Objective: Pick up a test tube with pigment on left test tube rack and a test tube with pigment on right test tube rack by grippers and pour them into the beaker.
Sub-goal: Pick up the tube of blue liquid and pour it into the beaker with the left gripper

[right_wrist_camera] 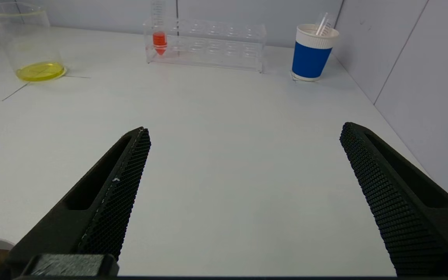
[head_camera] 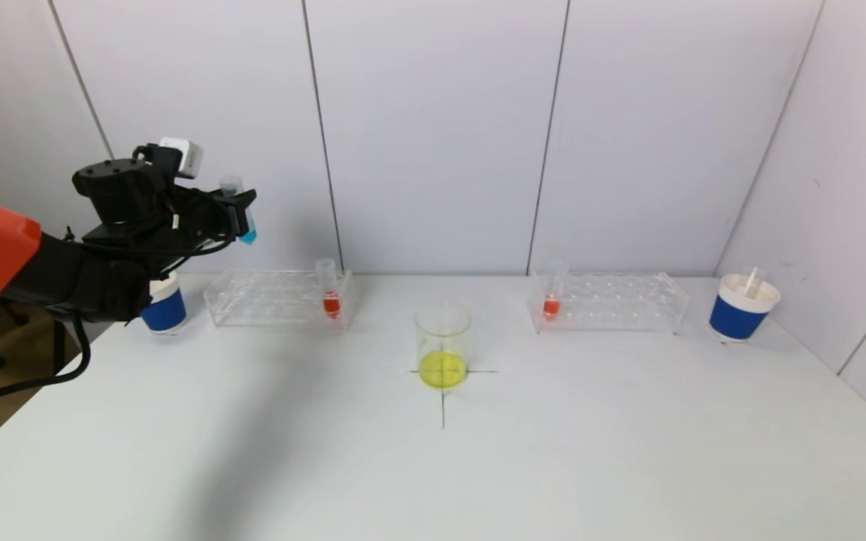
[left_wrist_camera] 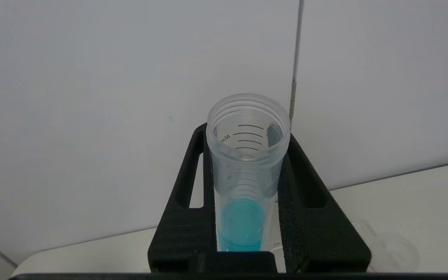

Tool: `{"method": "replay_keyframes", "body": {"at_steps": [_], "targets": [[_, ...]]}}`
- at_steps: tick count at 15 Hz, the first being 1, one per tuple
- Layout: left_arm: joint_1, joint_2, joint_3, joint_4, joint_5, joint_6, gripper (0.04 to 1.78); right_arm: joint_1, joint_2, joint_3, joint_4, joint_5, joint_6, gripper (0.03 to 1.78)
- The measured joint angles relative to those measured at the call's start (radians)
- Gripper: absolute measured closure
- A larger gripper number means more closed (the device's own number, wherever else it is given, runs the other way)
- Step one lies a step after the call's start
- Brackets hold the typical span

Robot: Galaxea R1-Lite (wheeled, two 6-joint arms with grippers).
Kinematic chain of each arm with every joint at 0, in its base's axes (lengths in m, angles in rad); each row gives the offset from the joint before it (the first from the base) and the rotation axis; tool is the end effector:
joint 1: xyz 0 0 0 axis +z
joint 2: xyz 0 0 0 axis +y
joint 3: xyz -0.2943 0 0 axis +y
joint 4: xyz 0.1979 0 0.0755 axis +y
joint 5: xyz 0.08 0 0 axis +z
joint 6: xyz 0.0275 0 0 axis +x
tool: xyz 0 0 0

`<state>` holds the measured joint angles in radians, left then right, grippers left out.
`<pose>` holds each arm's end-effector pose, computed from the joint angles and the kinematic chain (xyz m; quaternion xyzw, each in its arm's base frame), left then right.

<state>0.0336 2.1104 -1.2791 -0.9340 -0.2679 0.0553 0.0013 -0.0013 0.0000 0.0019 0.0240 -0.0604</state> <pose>0.4463 0.0077 0.1681 0.0351 -0.0540 -0.1153 0.9912 0.0110 0.0007 0.0753 -0.0302 -0.0001 0.0127 0.9995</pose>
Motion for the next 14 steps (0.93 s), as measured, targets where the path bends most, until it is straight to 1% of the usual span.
{"method": "replay_keyframes", "body": {"at_steps": [3,9,12,14], "targets": [[-0.061,-0.053,-0.042,0.097,0.0,0.022,1.36,0.0,0.0,0.0,0.0,0.0,0.0,0.04],[-0.217,-0.093,-0.141,0.247,-0.002,0.051,1.36,0.0,0.0,0.0,0.0,0.0,0.0,0.04],[-0.3,-0.095,-0.177,0.273,-0.01,0.079,1.36,0.0,0.0,0.0,0.0,0.0,0.0,0.04],[-0.347,-0.086,-0.195,0.29,-0.024,0.148,1.36,0.0,0.0,0.0,0.0,0.0,0.0,0.04]]}}
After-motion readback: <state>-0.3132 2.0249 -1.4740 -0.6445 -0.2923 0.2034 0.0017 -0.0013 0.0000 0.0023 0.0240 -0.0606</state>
